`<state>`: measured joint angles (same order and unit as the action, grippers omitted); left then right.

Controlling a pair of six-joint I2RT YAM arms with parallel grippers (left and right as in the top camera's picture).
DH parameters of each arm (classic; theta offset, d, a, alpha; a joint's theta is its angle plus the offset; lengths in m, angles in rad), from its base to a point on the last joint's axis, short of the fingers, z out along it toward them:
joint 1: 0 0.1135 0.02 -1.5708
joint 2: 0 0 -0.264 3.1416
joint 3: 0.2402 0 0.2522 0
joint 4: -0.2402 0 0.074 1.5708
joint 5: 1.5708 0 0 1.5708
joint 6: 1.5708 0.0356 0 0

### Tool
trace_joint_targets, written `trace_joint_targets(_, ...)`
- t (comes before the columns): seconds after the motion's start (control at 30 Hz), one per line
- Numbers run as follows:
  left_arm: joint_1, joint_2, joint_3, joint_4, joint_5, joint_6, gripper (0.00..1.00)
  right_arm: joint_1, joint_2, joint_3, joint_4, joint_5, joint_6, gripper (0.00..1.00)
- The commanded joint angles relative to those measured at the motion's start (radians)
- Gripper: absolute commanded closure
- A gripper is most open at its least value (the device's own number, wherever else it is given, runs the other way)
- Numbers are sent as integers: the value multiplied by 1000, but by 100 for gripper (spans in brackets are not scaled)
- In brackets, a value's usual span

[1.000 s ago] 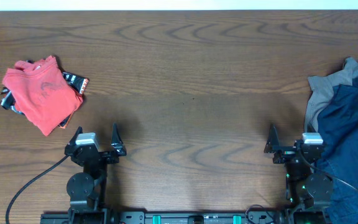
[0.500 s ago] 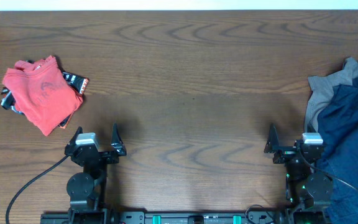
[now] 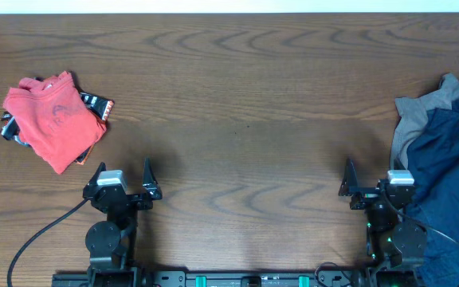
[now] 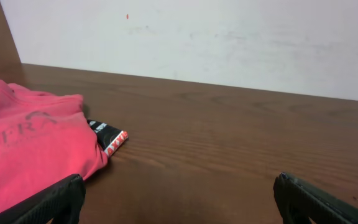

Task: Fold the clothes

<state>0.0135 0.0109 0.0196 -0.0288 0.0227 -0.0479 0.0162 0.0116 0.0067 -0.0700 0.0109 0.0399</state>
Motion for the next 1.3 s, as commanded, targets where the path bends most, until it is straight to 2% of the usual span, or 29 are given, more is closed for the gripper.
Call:
trace_joint_targets(0.0, 7, -6, -16, -41, -16, 10, 2, 11, -6, -1, -4, -8, -14, 1)
trace_joint_targets(0.7, 7, -6, -16, -41, -16, 10, 2, 11, -6, -1, -5, -18, -14, 1)
trace_joint_targets(0.97, 7, -5, -14, -42, -5, 5, 2, 11, 5, -1, -4, -23, 57, 1)
trace_joint_targets(1.17, 7, 48, 79, -161, -5, -1, 2, 11, 51, 63, -109, -20, 56, 1)
trace_joint_targets(1.27, 7, 121, 161, -232, -5, -79, 2, 10, 121, 146, -206, 16, 56, 1)
